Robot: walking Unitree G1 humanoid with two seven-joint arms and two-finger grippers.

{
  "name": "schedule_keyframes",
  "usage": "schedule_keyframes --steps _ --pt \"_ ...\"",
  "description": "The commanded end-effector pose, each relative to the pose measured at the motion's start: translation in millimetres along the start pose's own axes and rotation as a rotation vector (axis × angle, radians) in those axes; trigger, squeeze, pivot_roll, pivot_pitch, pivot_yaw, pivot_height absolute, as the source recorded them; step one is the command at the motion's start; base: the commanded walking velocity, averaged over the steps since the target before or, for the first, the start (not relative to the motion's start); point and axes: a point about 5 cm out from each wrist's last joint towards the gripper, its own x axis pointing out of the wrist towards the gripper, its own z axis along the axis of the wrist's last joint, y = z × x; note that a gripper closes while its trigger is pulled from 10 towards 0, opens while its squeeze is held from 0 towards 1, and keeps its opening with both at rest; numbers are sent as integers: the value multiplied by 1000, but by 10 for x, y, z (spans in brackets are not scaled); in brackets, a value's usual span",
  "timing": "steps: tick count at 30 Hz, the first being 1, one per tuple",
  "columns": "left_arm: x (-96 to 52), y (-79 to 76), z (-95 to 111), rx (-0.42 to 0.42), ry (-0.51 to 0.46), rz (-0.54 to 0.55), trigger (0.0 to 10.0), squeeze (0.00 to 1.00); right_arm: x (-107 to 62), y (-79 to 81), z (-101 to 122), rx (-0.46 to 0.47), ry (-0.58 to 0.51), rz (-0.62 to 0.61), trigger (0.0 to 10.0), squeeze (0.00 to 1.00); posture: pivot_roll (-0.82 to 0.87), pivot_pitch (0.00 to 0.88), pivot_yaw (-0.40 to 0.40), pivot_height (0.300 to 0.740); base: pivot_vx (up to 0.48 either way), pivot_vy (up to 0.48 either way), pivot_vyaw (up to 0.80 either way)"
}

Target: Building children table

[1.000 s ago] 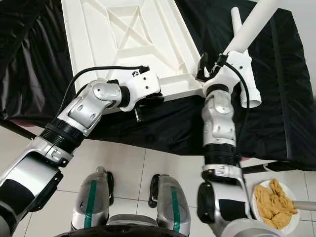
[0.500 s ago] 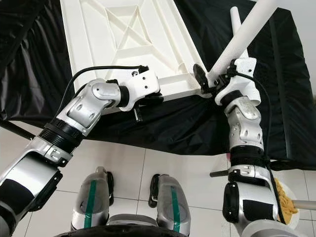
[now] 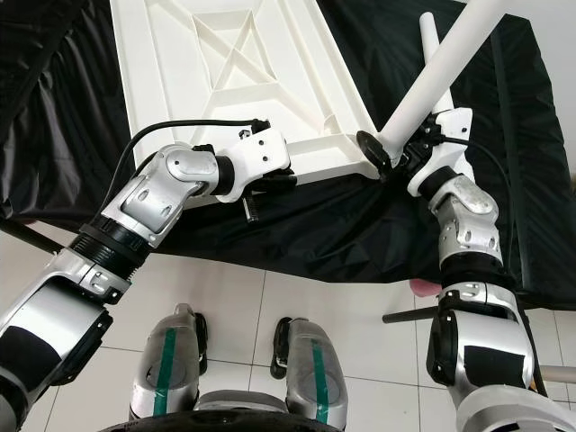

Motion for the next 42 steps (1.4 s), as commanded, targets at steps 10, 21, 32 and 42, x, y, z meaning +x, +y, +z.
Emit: schedule_keyframes --steps 10,21,32,42 --pt "12 -17 41 15 -8 -28 10000 0 -17 -44 -10 6 -5 36 0 0 95 20 -52 740 0 0 0" --pt "17 -32 36 14 -9 -31 10000 0 30 -11 -41 44 8 -14 10000 0 95 17 -59 740 0 0 0" --pt "35 -53 43 19 -11 -39 10000 0 153 108 15 43 -31 -172 10000 0 88 5 -66 740 0 0 0" --pt "55 -80 50 21 -16 -48 10000 0 250 406 104 95 -66 -313 10000 0 84 4 -67 740 0 0 0"
